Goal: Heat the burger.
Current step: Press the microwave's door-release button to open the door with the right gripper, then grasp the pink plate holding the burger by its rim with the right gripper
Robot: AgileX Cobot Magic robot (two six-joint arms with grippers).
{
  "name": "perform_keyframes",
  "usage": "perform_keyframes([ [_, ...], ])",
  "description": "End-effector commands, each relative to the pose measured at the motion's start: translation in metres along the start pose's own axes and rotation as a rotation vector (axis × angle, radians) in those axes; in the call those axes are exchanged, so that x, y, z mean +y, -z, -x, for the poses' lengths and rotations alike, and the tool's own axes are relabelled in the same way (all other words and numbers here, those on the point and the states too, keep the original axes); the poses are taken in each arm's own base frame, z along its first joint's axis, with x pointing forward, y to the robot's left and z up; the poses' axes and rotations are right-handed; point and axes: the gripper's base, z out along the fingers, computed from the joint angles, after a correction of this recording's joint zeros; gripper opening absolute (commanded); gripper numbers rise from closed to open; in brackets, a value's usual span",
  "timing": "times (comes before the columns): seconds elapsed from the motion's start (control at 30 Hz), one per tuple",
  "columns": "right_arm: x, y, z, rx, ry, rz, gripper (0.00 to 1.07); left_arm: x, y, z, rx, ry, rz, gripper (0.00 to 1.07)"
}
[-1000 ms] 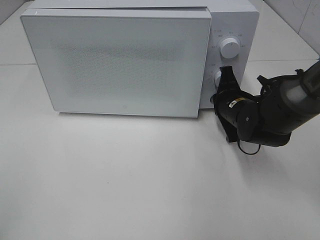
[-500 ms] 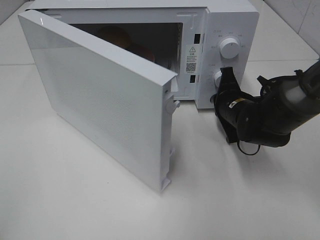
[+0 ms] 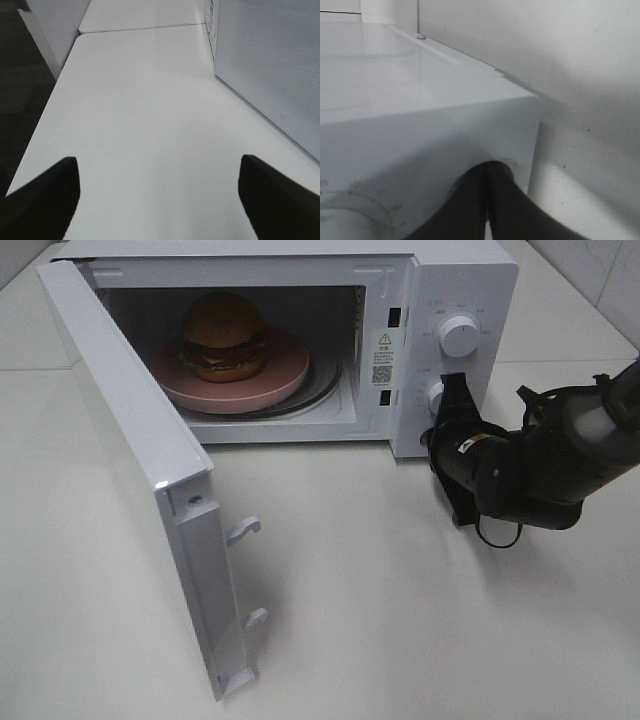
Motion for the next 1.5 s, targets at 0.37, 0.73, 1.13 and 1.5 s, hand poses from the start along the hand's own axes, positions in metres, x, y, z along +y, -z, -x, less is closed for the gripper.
perform_keyframes([
  [0.37,0.028,0.018,0.006,0.027,0.023,0.151,0.02,0.0,0.002,-0.002,-0.019,0.007,0.004,0.8],
  [0.73,0.012,0.043,0.003,0.161,0.12,-0.04,0.02,0.0,0.002,-0.002,-0.019,0.007,0.004,0.8],
  [1.13,0.02,0.086,0.008,0.282,0.375,-0.187,0.03,0.0,0.002,-0.002,-0.019,0.007,0.004,0.8],
  [1.5,0.039,0.126,0.012,0.442,0.794,-0.204,0.03,0.0,0.002,-0.002,-0.019,0.007,0.004,0.8],
])
